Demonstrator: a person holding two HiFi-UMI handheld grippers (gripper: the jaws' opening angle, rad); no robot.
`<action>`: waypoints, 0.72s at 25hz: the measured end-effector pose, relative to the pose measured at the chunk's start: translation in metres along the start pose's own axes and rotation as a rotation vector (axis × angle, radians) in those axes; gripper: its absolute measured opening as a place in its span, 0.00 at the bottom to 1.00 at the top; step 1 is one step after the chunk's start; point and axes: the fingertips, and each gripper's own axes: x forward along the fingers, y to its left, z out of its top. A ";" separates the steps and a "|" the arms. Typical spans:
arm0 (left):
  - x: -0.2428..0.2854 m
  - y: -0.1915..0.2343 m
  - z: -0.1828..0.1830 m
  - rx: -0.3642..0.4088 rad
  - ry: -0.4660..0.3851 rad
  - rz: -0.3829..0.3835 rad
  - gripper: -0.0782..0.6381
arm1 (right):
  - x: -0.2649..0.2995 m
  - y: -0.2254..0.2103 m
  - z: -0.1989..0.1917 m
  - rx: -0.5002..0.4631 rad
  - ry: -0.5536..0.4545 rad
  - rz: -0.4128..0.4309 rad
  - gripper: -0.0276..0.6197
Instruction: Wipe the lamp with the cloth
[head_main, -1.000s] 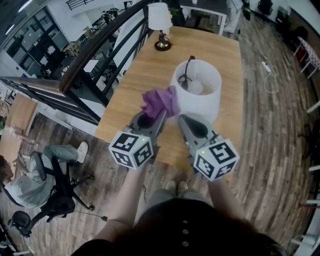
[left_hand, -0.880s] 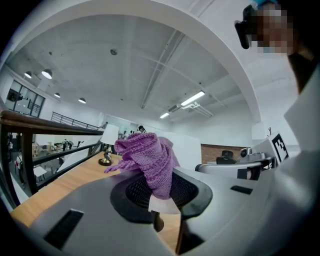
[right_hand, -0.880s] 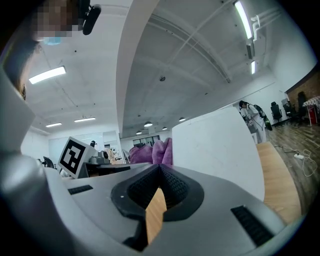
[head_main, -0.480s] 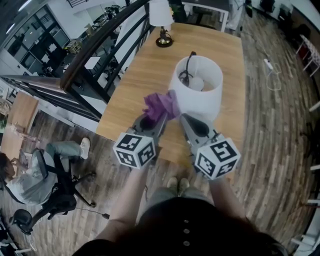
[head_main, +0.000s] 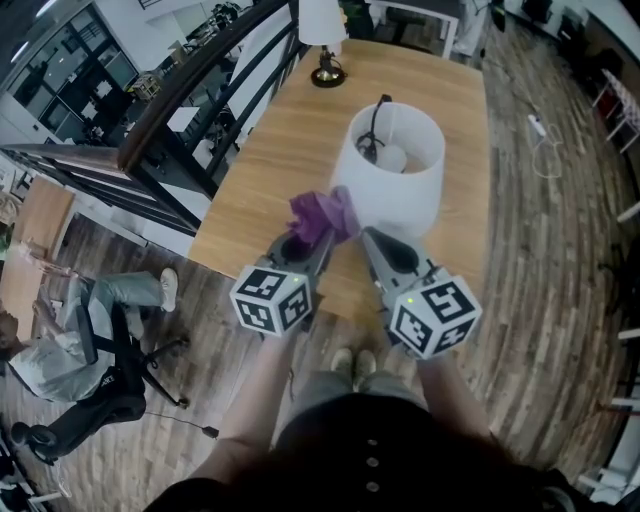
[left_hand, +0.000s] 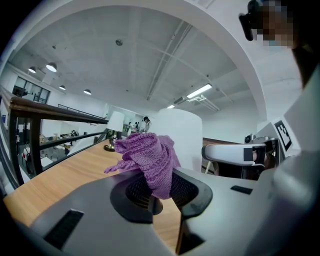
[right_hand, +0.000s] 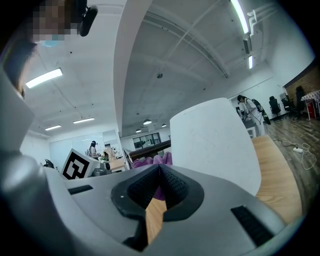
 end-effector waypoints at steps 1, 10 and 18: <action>-0.001 0.000 -0.002 -0.003 0.004 0.001 0.22 | -0.001 0.001 -0.001 0.001 0.003 0.000 0.06; -0.009 -0.008 -0.008 -0.024 -0.002 -0.006 0.22 | -0.008 -0.001 -0.003 -0.004 -0.006 0.003 0.06; -0.024 -0.030 0.028 -0.025 -0.085 -0.059 0.22 | -0.016 0.001 0.002 0.014 -0.018 0.009 0.06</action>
